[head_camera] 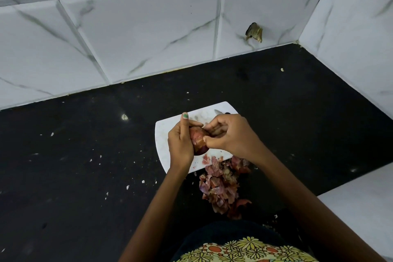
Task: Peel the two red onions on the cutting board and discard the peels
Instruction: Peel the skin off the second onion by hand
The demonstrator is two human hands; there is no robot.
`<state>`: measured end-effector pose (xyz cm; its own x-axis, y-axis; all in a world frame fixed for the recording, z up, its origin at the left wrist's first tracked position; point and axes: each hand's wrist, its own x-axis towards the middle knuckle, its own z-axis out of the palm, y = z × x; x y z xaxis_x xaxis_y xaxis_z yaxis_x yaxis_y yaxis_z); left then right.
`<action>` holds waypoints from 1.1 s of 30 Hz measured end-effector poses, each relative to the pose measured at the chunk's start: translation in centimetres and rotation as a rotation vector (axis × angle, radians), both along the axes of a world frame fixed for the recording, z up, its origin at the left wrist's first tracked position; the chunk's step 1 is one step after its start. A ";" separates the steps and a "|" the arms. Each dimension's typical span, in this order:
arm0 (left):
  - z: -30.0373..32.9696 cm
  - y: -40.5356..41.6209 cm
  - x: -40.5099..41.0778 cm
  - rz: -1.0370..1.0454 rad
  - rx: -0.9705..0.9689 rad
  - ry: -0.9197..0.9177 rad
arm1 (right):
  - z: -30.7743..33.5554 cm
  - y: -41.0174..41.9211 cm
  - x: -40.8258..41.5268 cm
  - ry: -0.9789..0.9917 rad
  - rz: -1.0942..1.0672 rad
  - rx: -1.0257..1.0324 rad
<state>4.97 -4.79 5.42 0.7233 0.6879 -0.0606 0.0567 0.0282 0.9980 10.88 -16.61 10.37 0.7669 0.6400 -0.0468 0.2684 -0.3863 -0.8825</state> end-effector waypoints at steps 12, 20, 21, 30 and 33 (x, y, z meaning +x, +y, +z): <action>0.3 0.2 -0.1 0.070 -0.059 -0.015 | -0.7 0.1 -0.2 0.051 -0.047 0.122; 0.3 0.1 0.0 0.148 -0.079 -0.003 | -2.4 0.8 -1.3 -0.109 -0.097 0.252; 0.3 0.1 0.0 0.145 -0.076 0.001 | -2.5 0.8 -1.3 -0.131 -0.103 0.247; 0.8 -0.3 0.0 0.135 -0.115 -0.009 | -3.7 1.4 -0.5 0.041 -0.296 0.179; 1.0 -0.3 0.1 0.117 -0.239 0.006 | -5.0 0.9 -0.2 0.155 -0.284 0.014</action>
<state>5.05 -5.05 6.38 0.6389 0.7324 -0.2352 0.0453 0.2694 0.9620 10.71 -15.67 5.41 0.8993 0.4029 -0.1699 0.0136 -0.4143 -0.9100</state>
